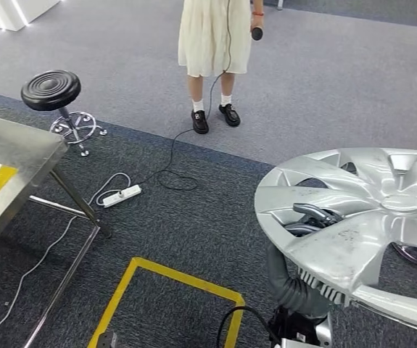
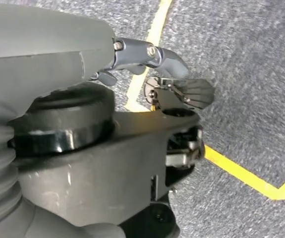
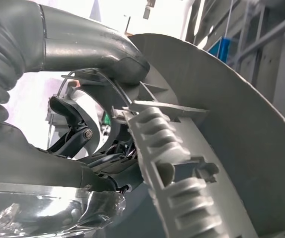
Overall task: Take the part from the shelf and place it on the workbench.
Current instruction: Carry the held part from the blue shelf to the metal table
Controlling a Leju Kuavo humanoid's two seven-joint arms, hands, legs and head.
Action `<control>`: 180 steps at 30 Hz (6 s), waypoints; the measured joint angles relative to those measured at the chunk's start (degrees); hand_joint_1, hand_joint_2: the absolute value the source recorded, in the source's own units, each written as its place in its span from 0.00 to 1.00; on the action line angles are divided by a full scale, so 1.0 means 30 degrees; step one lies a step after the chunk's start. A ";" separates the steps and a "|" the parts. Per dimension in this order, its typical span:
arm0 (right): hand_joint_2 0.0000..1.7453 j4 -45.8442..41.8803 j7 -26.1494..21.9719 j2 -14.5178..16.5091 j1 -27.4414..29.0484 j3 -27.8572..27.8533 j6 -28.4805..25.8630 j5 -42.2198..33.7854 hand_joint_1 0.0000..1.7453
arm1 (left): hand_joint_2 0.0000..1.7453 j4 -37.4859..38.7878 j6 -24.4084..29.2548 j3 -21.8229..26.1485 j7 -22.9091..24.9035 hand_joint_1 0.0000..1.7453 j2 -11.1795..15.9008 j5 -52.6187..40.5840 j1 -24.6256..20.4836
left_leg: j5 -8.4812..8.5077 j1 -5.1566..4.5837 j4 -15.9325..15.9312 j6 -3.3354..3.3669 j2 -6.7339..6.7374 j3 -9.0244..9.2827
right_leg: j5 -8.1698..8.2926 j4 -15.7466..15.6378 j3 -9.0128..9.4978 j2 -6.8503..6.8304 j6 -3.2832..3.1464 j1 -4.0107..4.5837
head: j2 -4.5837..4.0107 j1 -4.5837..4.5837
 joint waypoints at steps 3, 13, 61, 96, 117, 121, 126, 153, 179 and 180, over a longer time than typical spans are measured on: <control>1.00 -0.0016 -0.0047 0.0000 0.0019 -0.0024 0.0000 0.0002 1.00 | 1.00 0.0000 0.0009 0.0007 0.0000 0.00 -0.0016 0.0000 -0.0016 | 0.0052 0.0151 -0.0059 0.0260 -0.0723 0.0055 | -0.1297 0.2417 -0.1081 0.1444 0.0256 -0.0111 | 0.0000 0.0148; 1.00 -0.0024 -0.0076 0.0000 0.0071 -0.0040 0.0000 -0.0016 1.00 | 1.00 0.0000 -0.0005 0.0011 -0.0002 0.00 -0.0005 -0.0029 -0.0016 | 0.0130 0.0230 0.0040 -0.0182 -0.3302 -0.0068 | 0.0521 0.0046 -0.0607 0.3837 0.0058 -0.0401 | 0.0000 0.0184; 1.00 -0.0290 -0.0006 -0.0102 0.0078 0.0086 0.0000 0.0763 1.00 | 1.00 0.0000 0.0062 0.0106 0.0024 0.00 0.0017 -0.0173 0.0019 | -0.0066 0.0035 -0.0125 -0.0121 -0.0028 0.0101 | 0.0002 -0.0160 0.0104 -0.0091 0.0077 -0.0030 | 0.0000 -0.0095; 1.00 -0.0679 -0.0087 -0.0044 0.0377 -0.0111 0.0000 0.0659 1.00 | 1.00 0.0000 0.0084 0.0590 -0.0066 0.00 0.0000 0.0180 -0.0059 | 0.0102 0.0105 -0.0368 0.0240 -0.1090 0.0170 | -0.2303 0.3941 -0.1630 0.1758 0.0211 0.0006 | 0.0000 0.0091; 1.00 -0.0679 -0.0117 0.0807 0.0895 -0.1436 0.0000 0.0800 1.00 | 1.00 0.0000 0.0271 0.0962 -0.0119 0.00 -0.0005 0.0133 -0.0052 | -0.0227 0.0205 0.1590 -0.0629 -0.1181 -0.0650 | 0.0382 -0.0196 -0.0204 0.2212 -0.0645 -0.0229 | 0.0000 -0.0175; 1.00 -0.0681 -0.0137 0.0928 0.0958 -0.1637 0.0000 0.0972 1.00 | 1.00 0.0000 0.0280 0.0964 -0.0119 0.00 -0.0005 0.0138 -0.0059 | 0.0100 0.0179 0.0262 -0.0514 -0.1151 0.0144 | 0.0363 -0.0190 -0.0210 0.2190 -0.0592 -0.0191 | 0.0000 -0.0179; 1.00 -0.0554 0.0144 0.1472 0.1211 -0.2907 0.0000 0.2430 1.00 | 1.00 0.0000 0.0310 0.0978 -0.0091 0.00 -0.0067 0.0115 -0.0047 | -0.0026 0.0236 -0.0433 -0.0073 -0.1164 0.0363 | -0.0343 0.0752 -0.0708 0.2131 0.0004 -0.0122 | 0.0002 -0.0033; 1.00 -0.0681 -0.0589 0.1843 0.1357 -0.3876 -0.0004 0.0967 1.00 | 1.00 0.0000 -0.1189 0.1393 -0.2530 0.00 0.0009 0.0108 -0.0048 | -0.0284 0.0187 -0.0193 -0.0401 -0.1181 0.0420 | 0.0465 -0.0177 -0.0404 0.2183 -0.0216 -0.0128 | 0.0000 -0.0127; 1.00 -0.0785 -0.0767 0.1949 0.1459 -0.4138 -0.0007 0.2546 1.00 | 1.00 0.0000 -0.5313 0.1386 -0.5089 0.00 0.0144 0.0118 0.0148 | -0.1301 0.0247 0.3018 -0.0690 -0.1152 -0.0966 | 0.0419 -0.0174 -0.0414 0.2171 -0.0618 -0.0235 | 0.0000 -0.0071; 1.00 -0.0790 -0.0767 0.1951 0.1459 -0.4140 -0.0007 0.2795 1.00 | 1.00 0.0000 -0.5346 0.1386 -0.5080 0.00 0.0162 0.0079 0.0143 | -0.0883 0.0217 0.1668 -0.0572 -0.1113 -0.0266 | 0.0331 -0.0161 -0.0371 0.2186 -0.0553 -0.0196 | 0.0000 -0.0073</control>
